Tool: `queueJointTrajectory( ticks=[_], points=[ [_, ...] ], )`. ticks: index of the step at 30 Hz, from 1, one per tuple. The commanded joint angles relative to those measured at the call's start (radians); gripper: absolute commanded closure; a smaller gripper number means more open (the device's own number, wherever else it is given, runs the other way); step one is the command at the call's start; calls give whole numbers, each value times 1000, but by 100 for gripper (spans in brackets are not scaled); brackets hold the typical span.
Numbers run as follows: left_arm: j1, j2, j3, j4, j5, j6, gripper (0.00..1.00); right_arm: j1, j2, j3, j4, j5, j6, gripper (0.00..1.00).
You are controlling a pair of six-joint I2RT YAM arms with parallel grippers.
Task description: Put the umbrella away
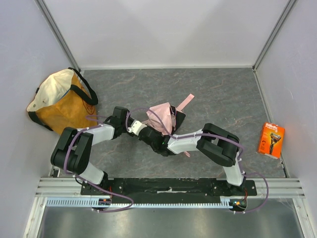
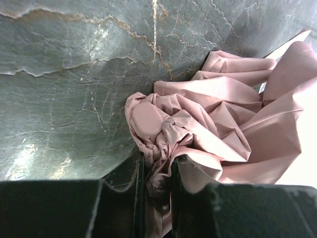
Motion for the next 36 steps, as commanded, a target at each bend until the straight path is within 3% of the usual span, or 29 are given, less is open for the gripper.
queueJointTrajectory(
  ticks=[1,5,8,13,14,16,28,36],
  points=[
    [5,11,-62,-291,-158,107,98,-62,47,-55,-159,-207,110,79],
    [5,-24,-68,-281,-153,119,98,-76,72,-66,-185,-398,145,100],
    [5,-62,-77,-245,-149,130,97,-113,69,-95,-175,-598,184,100],
    [15,-133,-109,-153,-149,150,45,-145,81,-130,-162,-800,265,100],
    [25,-154,-126,-120,-138,159,26,-153,86,-135,-161,-829,285,100],
    [43,-196,-166,-54,-115,170,11,-171,107,-143,-161,-887,313,100],
    [159,-463,-468,302,-6,166,7,-258,225,-97,-198,-1186,451,100],
    [190,-478,-448,413,132,202,6,-268,242,-75,-205,-1246,466,100]
  ],
)
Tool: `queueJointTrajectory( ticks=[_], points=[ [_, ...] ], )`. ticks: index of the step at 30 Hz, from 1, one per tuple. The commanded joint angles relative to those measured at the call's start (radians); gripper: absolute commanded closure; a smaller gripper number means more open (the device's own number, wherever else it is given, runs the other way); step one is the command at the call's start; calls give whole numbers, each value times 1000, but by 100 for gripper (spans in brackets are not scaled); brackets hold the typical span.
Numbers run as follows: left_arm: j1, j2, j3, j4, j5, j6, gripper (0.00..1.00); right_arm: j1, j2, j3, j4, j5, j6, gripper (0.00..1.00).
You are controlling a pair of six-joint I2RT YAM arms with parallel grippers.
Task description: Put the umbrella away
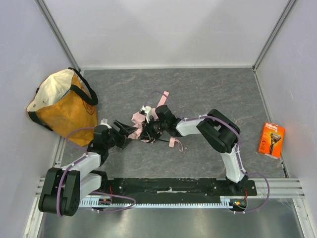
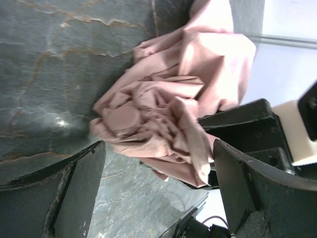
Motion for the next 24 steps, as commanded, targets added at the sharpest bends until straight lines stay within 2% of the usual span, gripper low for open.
queueJointTrajectory(
  ticks=[1,3,5,12,15,20,24],
  points=[
    [8,-4,-6,139,121,49,6,34,153,-81,-406,-76,82,100],
    [8,-14,-37,223,160,34,6,32,170,-58,-443,-93,80,100],
    [9,-48,-40,189,155,40,6,25,179,-45,-446,-113,89,100],
    [9,-197,-39,-167,15,0,6,-9,192,0,-441,-188,129,100],
    [8,-159,-43,-114,13,-17,5,-18,192,6,-444,-200,132,100],
    [9,16,-28,133,119,-23,5,-20,195,23,-447,-200,134,100],
    [-6,67,-30,103,54,-11,5,-20,187,31,-447,-212,132,100]
  ],
)
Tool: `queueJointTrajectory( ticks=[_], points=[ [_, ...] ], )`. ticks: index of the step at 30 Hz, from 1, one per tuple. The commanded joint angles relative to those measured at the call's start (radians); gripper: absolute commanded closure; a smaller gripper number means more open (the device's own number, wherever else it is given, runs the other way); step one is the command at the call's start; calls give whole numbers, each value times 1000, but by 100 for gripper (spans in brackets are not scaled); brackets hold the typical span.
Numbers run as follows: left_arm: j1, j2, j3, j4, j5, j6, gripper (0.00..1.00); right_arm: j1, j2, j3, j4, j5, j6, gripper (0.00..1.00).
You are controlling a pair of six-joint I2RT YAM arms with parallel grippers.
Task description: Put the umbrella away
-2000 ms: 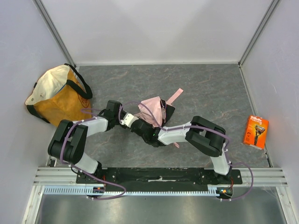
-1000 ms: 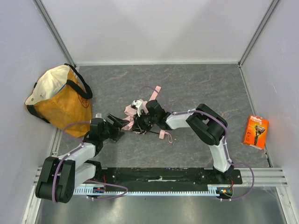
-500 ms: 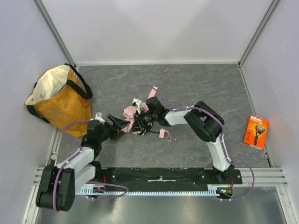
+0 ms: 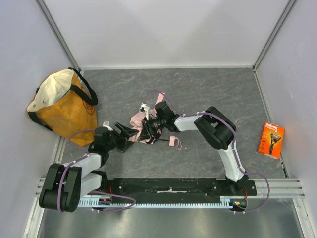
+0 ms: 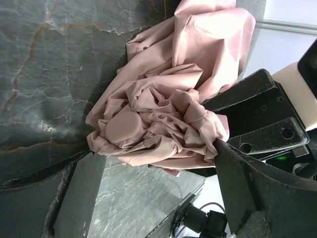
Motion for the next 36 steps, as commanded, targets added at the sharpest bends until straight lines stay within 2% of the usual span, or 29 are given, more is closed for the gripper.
queueJointTrajectory(
  ticks=[1,7,11,14,16,19,21,23,26,28,36],
  points=[
    [-12,48,7,31,-53,1,5,22,112,-75,-348,-4,36,100],
    [-21,156,22,109,-82,30,5,19,119,-53,-369,-36,12,100],
    [-30,210,30,118,-100,40,16,11,129,-36,-368,-67,8,100],
    [-51,208,15,91,-140,43,19,11,136,-21,-366,-96,10,100],
    [-88,201,19,47,-180,29,19,11,138,-15,-369,-105,1,100],
    [-137,197,30,-33,-249,-12,11,8,141,-12,-372,-123,-5,100],
    [-142,205,-11,21,-246,-72,9,8,130,-21,-357,-142,8,100],
    [-142,226,-65,155,-235,-129,8,9,107,-32,-327,-159,25,100],
    [-147,278,-64,177,-246,-160,8,6,78,-47,-322,-166,33,100],
    [-150,311,-89,250,-251,-189,9,2,54,-62,-317,-177,35,100],
    [-260,412,-48,267,-358,-224,9,-1,-2,-114,-273,-202,53,100]
  ],
)
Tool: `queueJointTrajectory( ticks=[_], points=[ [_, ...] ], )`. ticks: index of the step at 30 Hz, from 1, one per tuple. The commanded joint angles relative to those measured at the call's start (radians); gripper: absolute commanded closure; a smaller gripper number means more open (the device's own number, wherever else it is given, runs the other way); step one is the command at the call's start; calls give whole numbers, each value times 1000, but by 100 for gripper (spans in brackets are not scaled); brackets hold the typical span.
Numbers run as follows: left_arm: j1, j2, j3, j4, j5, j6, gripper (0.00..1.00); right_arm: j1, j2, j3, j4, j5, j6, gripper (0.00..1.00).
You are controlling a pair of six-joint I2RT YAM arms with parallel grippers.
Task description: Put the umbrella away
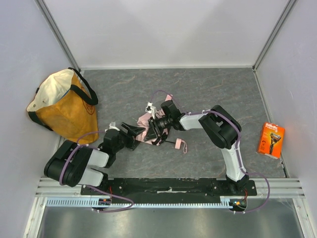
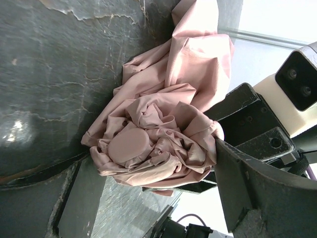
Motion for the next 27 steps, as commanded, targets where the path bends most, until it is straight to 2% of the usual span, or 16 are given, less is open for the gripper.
queueJointTrajectory(
  ticks=[1,5,9,12,14,17,21,23,25,27],
  points=[
    [-59,126,-5,-159,-171,13,9,56,46,-68,-216,-111,53,100],
    [-77,189,-31,-59,-199,15,14,54,48,-69,-212,-119,50,100],
    [-82,264,-50,27,-210,30,27,56,38,-65,-206,-134,53,100],
    [-82,318,-59,119,-208,35,47,56,40,-68,-207,-139,52,100],
    [-82,340,-58,130,-202,32,66,56,44,-72,-207,-142,47,100],
    [-80,332,-44,90,-190,36,79,53,49,-75,-209,-133,46,100],
    [-82,283,-10,-51,-173,41,98,56,51,-60,-250,-92,26,99],
    [-80,259,2,-119,-164,36,98,54,41,-51,-320,-37,3,88],
    [-82,240,25,-197,-148,38,98,59,29,-23,-406,57,-51,69],
    [-82,211,65,-324,-133,41,98,59,-1,-25,-442,152,-62,56]
  ],
)
